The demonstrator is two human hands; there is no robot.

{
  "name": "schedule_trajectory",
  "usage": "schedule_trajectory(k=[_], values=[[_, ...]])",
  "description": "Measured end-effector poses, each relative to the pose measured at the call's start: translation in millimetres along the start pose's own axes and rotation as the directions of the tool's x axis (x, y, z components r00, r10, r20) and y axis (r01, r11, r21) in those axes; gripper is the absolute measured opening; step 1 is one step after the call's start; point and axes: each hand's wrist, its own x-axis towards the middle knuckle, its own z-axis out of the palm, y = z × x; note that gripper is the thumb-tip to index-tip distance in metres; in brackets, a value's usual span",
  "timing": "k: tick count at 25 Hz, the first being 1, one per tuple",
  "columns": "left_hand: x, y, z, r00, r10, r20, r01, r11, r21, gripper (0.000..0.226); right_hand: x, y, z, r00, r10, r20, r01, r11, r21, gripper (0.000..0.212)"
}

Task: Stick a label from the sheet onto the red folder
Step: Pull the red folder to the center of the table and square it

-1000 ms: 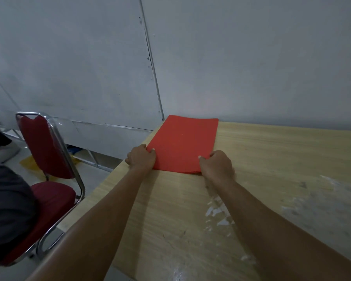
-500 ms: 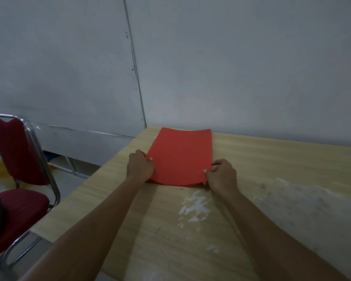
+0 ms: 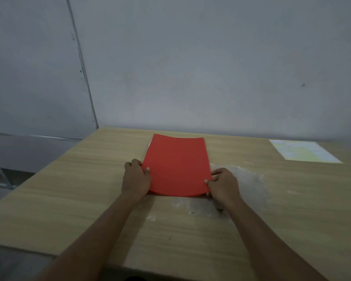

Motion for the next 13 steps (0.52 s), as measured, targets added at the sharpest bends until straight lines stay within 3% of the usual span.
schedule_trajectory(k=[13], values=[[-72, 59, 40, 0.991, 0.108, 0.083, -0.110, 0.994, 0.020, 0.027, -43, 48, -89, 0.992, 0.049, -0.119, -0.060, 0.994, -0.091, 0.018]])
